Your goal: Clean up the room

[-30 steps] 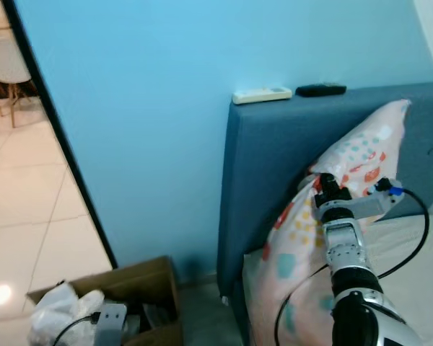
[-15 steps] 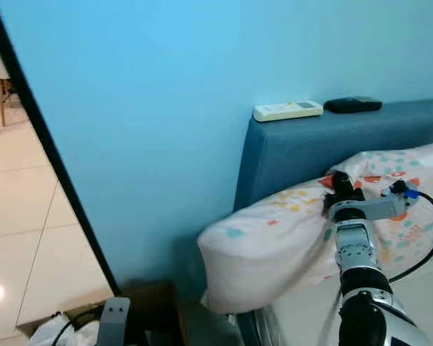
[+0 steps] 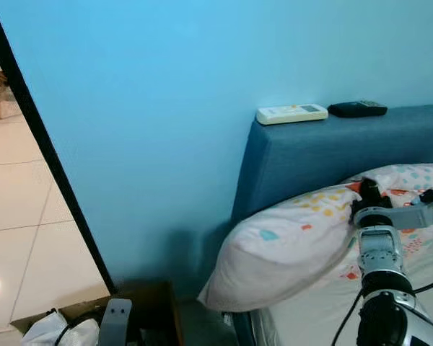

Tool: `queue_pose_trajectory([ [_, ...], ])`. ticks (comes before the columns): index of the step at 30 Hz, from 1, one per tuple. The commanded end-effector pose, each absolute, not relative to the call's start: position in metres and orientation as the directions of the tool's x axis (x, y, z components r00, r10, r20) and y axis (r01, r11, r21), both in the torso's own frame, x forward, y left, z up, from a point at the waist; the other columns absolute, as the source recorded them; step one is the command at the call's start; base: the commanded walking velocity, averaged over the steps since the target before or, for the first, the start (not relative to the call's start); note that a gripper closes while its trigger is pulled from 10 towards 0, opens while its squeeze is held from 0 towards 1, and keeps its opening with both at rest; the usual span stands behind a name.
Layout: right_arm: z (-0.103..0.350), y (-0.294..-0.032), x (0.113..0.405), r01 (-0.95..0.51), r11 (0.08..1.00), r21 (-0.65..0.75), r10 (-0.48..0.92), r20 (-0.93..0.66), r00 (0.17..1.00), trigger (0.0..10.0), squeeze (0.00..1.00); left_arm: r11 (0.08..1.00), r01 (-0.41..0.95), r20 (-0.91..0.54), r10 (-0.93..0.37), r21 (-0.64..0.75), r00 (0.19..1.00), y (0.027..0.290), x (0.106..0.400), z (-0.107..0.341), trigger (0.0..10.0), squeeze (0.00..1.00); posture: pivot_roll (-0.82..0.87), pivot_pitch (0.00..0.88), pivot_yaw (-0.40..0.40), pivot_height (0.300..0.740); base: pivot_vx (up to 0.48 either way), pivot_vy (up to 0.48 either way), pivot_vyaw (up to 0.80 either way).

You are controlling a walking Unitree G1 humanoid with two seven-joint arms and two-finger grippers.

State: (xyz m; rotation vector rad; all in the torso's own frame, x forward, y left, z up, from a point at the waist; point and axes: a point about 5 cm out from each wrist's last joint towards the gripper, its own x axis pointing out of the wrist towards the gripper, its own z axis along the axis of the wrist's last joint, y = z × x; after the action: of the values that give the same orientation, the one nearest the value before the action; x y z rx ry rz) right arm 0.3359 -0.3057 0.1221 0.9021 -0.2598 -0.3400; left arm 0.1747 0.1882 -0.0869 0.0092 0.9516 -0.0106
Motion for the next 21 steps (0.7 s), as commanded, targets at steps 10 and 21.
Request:
queue_pose_trajectory([
  [10, 0.138, -0.318, 0.339, 0.181, 0.610, 0.772, -0.427, 0.127, 0.895, 10.0, 0.00, 0.999, 0.032, -0.821, -0.011, 0.009, 0.571, 0.192, 0.170, -0.088, 10.0, 0.00, 0.10, 0.000, -0.045, 0.722, 0.000, -0.075, 0.00],
  [21, 0.145, -0.331, 0.340, 0.210, 0.598, 0.774, -0.442, 0.100, 0.891, 10.0, 0.00, 1.000, 0.009, -0.842, 0.019, 0.028, 0.539, 0.199, 0.148, -0.096, 10.0, 0.00, 0.13, 0.000, -0.060, 0.722, 0.000, -0.194, 0.00],
])
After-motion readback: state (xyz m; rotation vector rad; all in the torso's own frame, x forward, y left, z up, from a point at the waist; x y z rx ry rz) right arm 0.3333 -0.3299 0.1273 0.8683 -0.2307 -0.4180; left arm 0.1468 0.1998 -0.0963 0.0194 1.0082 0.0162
